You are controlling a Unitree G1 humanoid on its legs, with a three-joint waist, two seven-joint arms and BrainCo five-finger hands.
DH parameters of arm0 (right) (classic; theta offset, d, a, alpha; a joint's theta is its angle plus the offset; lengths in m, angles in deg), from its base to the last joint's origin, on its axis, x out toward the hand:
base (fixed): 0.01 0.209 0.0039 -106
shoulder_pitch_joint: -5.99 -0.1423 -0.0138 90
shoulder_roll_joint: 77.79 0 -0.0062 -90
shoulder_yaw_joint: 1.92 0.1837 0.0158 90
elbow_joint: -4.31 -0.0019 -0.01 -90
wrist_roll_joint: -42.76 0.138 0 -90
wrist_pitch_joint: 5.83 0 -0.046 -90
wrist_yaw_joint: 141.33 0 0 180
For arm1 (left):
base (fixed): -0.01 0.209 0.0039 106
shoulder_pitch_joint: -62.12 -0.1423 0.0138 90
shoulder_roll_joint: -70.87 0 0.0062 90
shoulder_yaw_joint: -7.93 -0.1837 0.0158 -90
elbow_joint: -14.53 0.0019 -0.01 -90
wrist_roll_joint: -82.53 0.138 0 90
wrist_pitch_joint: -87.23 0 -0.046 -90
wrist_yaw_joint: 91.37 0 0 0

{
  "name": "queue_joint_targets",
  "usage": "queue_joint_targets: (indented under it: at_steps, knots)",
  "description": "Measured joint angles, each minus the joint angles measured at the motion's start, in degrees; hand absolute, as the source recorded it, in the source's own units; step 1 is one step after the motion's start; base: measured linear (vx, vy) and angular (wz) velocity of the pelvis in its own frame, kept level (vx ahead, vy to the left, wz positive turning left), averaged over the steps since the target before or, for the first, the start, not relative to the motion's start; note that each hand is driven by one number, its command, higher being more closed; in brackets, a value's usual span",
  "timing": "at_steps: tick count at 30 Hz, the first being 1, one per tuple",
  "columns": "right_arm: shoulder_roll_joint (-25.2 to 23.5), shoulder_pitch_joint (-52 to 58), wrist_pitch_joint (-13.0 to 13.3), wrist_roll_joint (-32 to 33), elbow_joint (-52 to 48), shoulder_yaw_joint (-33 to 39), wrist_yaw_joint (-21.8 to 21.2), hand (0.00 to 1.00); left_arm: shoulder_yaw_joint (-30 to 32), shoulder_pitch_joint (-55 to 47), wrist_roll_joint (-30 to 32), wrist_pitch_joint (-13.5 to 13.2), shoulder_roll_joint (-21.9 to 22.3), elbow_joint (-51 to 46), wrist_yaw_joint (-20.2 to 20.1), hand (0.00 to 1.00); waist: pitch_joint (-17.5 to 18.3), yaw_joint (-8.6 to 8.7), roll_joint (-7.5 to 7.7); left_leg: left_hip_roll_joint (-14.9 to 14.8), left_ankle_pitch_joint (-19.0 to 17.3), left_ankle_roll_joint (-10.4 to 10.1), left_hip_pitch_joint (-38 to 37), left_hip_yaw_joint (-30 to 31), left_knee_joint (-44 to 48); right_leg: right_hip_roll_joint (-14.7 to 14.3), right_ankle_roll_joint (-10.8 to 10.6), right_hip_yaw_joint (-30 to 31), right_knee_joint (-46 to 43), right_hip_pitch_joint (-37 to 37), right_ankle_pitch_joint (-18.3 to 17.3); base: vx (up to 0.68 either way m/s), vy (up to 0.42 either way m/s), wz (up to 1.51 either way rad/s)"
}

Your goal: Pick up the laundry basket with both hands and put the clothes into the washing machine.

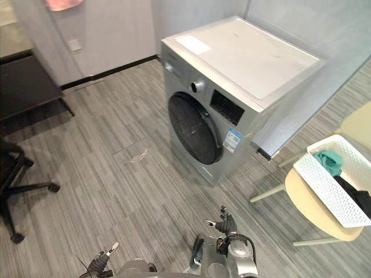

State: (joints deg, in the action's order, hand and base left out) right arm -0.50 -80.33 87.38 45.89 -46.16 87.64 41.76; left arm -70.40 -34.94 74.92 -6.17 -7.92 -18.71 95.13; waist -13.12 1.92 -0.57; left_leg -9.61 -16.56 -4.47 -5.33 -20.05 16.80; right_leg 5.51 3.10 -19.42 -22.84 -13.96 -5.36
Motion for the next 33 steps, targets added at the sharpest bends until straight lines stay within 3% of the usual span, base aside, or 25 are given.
queue_joint_targets:
  at_steps: [3, 4, 6, 7, 8, 9, 10, 11, 13, 16, 18, 19, 20, 22, 24, 28, 30, 32, 33]
  knots:
    - [1.76, -0.48, -0.06, -1.64, 0.07, 0.16, 0.57, 0.0, -0.43, 3.39, 1.48, 0.01, 2.64, 0.05, -0.11, 0.0, -0.53, 0.57, -3.2, -1.07, 1.04, -1.68, -0.17, 1.12, -0.09, -1.57, 0.67, 0.37, 0.6, 0.07, -0.48, 0.23, -0.042, -0.25]
    - [1.75, -0.1, -0.07, -1.69, 0.07, 0.17, 0.61, 0.0, -0.53, 4.14, 1.5, -0.01, 2.81, 0.01, -0.11, 0.0, -0.56, 0.57, -3.12, -1.37, 1.3, -2.12, 0.32, 1.81, 2.04, -1.6, 0.58, 0.29, 0.93, 0.89, -1.36, 0.24, -0.093, 0.03]
    - [1.33, 2.32, -0.44, -3.69, -0.15, -0.39, 0.69, 0.0, -0.72, 4.81, 1.5, -0.19, 3.69, -0.44, -0.11, 0.0, -0.78, 0.34, -3.3, -5.11, 3.01, -2.25, 4.41, 4.94, 19.52, -3.76, 0.59, 0.22, 3.26, 6.8, -3.35, 0.19, -0.088, -0.02]
    - [1.14, 2.81, -0.57, -3.94, -0.38, -1.14, 0.72, 0.0, -0.71, 4.66, 1.51, -0.17, 3.81, -0.46, -0.09, 0.0, -0.77, 0.27, -3.28, -6.28, 4.95, -1.56, 5.86, 5.57, 24.43, -4.52, 0.73, 0.66, 3.89, 8.25, -3.74, 0.17, -0.048, -0.42]
    - [0.75, 3.08, -0.66, -4.59, -1.37, -2.18, 0.75, 0.0, -0.7, 4.09, 1.5, -0.27, 3.83, -1.09, -0.01, 0.0, -0.61, 0.09, -2.91, -8.52, 10.65, -0.59, 9.32, 6.27, 33.12, -5.69, 1.06, 2.28, 5.41, 10.61, -4.38, 0.22, -0.041, -0.62]
    - [0.0, 2.99, -0.68, -5.45, -1.71, -2.76, 1.11, 0.0, -0.75, 3.34, 1.49, -0.22, 3.36, -1.06, 0.1, 0.0, -0.09, -0.06, -2.2, -10.23, 9.18, 0.08, 12.14, 5.94, 37.36, -6.08, 1.51, 3.77, 6.41, 11.03, -4.88, 0.2, -0.032, -0.67]
    - [-0.27, 2.79, -0.7, -5.69, -1.85, -2.71, 1.41, 0.0, -0.61, 3.43, 1.45, -0.23, 3.35, -1.07, 0.15, 0.0, 0.33, 0.09, -2.8, -10.76, 8.23, 0.27, 13.14, 5.45, 37.59, -6.15, 1.45, 4.54, 6.83, 11.71, -4.86, 0.16, -0.004, -0.6]
    - [-0.35, 2.74, -0.84, -6.03, -1.91, -2.48, 2.0, 0.0, -0.27, 3.56, 1.43, -0.22, 3.47, -1.03, 0.25, 0.0, 0.14, 0.26, -2.34, -11.49, 7.45, 0.66, 14.37, 4.98, 36.38, -6.32, 1.3, 5.79, 7.44, 12.04, -4.66, 0.23, 0.018, -0.65]
    - [-0.45, 2.91, -1.27, -6.27, -1.84, -2.41, 2.66, 0.0, 0.02, 3.43, 1.42, -0.23, 3.52, -0.87, 1.2, 0.0, 0.14, -0.07, -2.32, -12.25, 6.64, 0.23, 14.63, 4.79, 27.49, -5.97, 0.65, 9.18, 8.09, 12.56, -3.82, 0.28, 0.094, -0.88]
    - [-0.61, 3.34, -1.28, -8.16, -1.41, -2.88, 3.32, 0.0, 0.02, 3.48, 1.43, -0.23, 3.6, -0.39, 1.48, 0.0, 0.17, -0.07, -2.36, -10.65, 7.23, -0.72, 13.31, 9.78, 9.54, -5.06, -0.66, 13.83, 8.33, 12.54, -3.09, 0.18, 0.217, -0.8]
    - [-0.56, 3.73, -1.25, -8.25, -1.44, -3.24, 3.33, 0.0, 0.0, 3.54, 1.4, -0.27, 3.67, -0.14, 1.76, 0.0, 0.57, 0.09, -3.01, -8.87, 8.73, -2.74, 12.4, 15.68, 2.22, -4.33, -2.56, 16.17, 8.33, 12.37, -2.93, 0.14, 0.333, -0.75]
    - [0.03, 3.85, -1.08, -8.26, -1.55, -4.21, 3.34, 0.0, 0.01, 3.31, 1.35, -0.29, 4.19, 0.16, 2.41, 0.0, 0.99, 0.2, -3.54, -8.0, 12.54, -4.33, 12.4, 18.97, -1.0, -4.29, -4.47, 17.31, 8.3, 11.92, -2.99, 0.12, 0.421, -0.66]
    - [0.73, 3.76, -0.91, -8.33, -1.66, -5.03, 3.27, 0.0, -0.03, 3.41, 1.23, -0.32, 4.64, 0.7, 2.52, 0.0, 1.63, 0.39, -4.83, -7.48, 12.29, -6.85, 12.41, 21.08, -0.88, -4.16, -6.67, 18.28, 8.27, 11.57, -3.55, 0.11, 0.431, -0.48]
    - [0.04, 3.72, -0.83, -8.34, -1.76, -5.98, 3.21, 0.0, -0.36, 4.42, 1.02, -0.45, 3.81, 1.18, 2.62, 0.0, 1.86, 0.69, -2.5, -4.3, 11.18, -6.01, 12.71, 21.08, -0.91, -1.02, -8.68, 18.48, 8.74, 11.5, -3.51, 0.05, 0.365, 0.02]
    - [-0.53, 4.56, -0.78, -8.32, -2.36, -9.55, 2.77, 0.0, -0.31, 3.89, 0.97, -0.96, 3.18, 1.14, 3.62, 0.0, 2.97, 0.25, -0.91, -0.89, 9.48, -3.62, 13.1, 19.62, 0.83, 2.74, -10.53, 18.95, 9.9, 11.83, -3.11, -0.01, 0.299, 0.08]
    - [-0.93, 4.43, -0.2, -8.13, -11.35, -13.7, 1.74, 0.0, -0.95, 3.62, 1.23, -1.01, 3.54, 1.05, 3.62, 0.0, 3.41, 0.45, -1.73, 2.59, 6.14, -1.28, 15.75, 17.87, 6.76, 6.26, -13.52, 20.83, 9.81, 10.81, -2.79, -0.04, 0.211, -0.15]
    - [-0.71, 0.61, 0.51, -8.22, -15.39, -16.28, 1.69, 0.0, -2.21, 3.58, 1.69, -1.08, 3.84, 0.91, 3.63, 0.0, 3.14, 0.29, -2.02, 4.12, 4.52, 0.43, 17.25, 14.38, 9.36, 8.35, -15.45, 25.08, 9.96, 7.96, -1.36, -0.08, 0.233, -0.64]
    - [-0.77, -3.51, 0.53, -8.42, -15.74, -17.07, 1.85, 0.0, -2.8, 3.73, 1.82, -1.08, 3.54, 1.0, 3.6, 0.0, 2.75, 0.07, -2.37, 4.51, 3.12, 1.45, 18.46, 11.91, 11.61, 8.65, -14.85, 27.63, 9.76, 5.91, 0.15, -0.08, 0.202, -0.85]
    - [-0.72, -7.51, 0.54, -8.85, -15.64, -17.83, 2.27, 0.0, -3.31, 4.68, 1.84, -1.07, 3.41, 1.3, 3.57, 0.0, 2.12, -0.7, -2.81, 3.72, 2.29, 2.46, 18.95, 9.25, 12.36, 8.49, -13.03, 26.79, 8.68, 3.11, 3.3, -0.14, 0.228, -1.09]
